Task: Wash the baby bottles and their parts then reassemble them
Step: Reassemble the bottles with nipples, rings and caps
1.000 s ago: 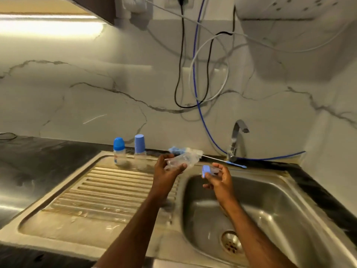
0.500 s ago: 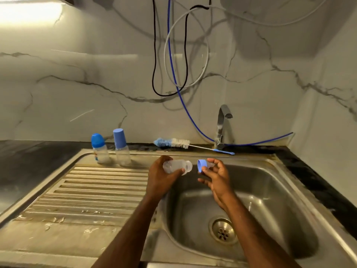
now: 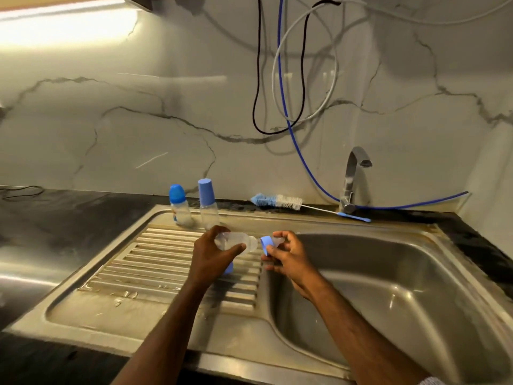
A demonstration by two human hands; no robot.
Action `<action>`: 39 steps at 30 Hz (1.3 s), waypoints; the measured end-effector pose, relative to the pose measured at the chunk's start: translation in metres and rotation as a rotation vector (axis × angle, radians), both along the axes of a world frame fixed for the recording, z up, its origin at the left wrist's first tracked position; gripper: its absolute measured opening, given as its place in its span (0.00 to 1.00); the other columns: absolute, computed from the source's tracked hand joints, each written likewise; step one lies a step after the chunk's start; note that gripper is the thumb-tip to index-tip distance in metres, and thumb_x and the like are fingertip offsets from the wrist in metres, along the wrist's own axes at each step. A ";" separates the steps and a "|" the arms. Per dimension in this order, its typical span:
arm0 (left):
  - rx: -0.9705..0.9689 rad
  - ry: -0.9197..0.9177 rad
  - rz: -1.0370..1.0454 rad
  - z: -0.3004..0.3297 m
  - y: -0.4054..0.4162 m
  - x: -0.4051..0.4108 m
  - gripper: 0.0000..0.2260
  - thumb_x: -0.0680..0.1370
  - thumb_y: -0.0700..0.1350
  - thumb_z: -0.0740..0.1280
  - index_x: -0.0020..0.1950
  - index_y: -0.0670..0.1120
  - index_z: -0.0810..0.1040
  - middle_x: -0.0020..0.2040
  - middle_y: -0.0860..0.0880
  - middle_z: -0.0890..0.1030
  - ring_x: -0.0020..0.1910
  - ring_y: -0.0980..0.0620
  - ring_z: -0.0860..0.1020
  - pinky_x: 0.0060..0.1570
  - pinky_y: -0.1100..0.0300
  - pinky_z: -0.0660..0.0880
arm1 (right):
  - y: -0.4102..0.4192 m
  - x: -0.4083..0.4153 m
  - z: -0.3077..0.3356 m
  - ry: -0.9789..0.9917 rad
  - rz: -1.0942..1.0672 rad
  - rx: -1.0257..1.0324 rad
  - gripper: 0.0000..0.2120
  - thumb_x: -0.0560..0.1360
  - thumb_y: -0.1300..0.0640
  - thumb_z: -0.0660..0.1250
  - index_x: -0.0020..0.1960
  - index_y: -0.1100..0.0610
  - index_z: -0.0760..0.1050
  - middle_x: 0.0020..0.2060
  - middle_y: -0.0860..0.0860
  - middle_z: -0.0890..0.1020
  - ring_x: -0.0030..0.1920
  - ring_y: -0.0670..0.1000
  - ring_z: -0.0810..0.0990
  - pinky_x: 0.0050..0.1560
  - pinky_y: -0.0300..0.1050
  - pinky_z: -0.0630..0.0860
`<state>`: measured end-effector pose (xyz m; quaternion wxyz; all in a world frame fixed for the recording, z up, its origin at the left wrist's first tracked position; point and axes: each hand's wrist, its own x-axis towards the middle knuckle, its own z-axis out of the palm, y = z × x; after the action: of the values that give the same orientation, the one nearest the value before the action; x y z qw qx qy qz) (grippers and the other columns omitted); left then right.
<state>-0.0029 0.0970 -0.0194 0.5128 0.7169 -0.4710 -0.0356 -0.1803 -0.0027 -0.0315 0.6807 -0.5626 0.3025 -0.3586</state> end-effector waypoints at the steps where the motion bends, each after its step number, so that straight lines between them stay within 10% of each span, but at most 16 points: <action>1: -0.002 0.009 -0.006 0.000 0.003 0.002 0.21 0.68 0.53 0.81 0.57 0.49 0.80 0.50 0.52 0.82 0.50 0.54 0.80 0.46 0.62 0.77 | 0.001 0.002 0.000 0.002 0.004 -0.007 0.12 0.80 0.64 0.68 0.59 0.50 0.72 0.57 0.60 0.81 0.49 0.59 0.86 0.42 0.49 0.82; 16: -0.184 0.008 -0.140 0.028 -0.023 -0.046 0.23 0.69 0.51 0.81 0.59 0.45 0.80 0.51 0.50 0.83 0.48 0.56 0.82 0.44 0.60 0.81 | -0.011 -0.035 0.010 -0.196 -0.092 0.122 0.13 0.79 0.62 0.68 0.62 0.54 0.75 0.56 0.62 0.83 0.51 0.61 0.86 0.49 0.55 0.84; 31: -0.171 0.615 -0.476 -0.003 -0.051 -0.090 0.22 0.67 0.54 0.82 0.56 0.49 0.81 0.53 0.48 0.83 0.53 0.44 0.84 0.44 0.51 0.83 | -0.047 -0.091 0.019 -0.245 -0.064 -0.052 0.23 0.74 0.67 0.72 0.65 0.49 0.76 0.54 0.57 0.85 0.51 0.56 0.85 0.47 0.52 0.83; 39: 0.061 0.585 -0.582 -0.004 -0.042 -0.094 0.20 0.72 0.55 0.77 0.61 0.51 0.80 0.52 0.47 0.85 0.48 0.47 0.85 0.37 0.58 0.80 | -0.047 -0.101 0.021 -0.298 0.059 0.012 0.22 0.71 0.66 0.71 0.66 0.61 0.77 0.61 0.58 0.82 0.62 0.58 0.82 0.56 0.50 0.82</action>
<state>-0.0968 0.0546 -0.0236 0.5719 0.5283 -0.4874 -0.3953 -0.2808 -0.0493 -0.0101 0.7317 -0.5076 0.1837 -0.4162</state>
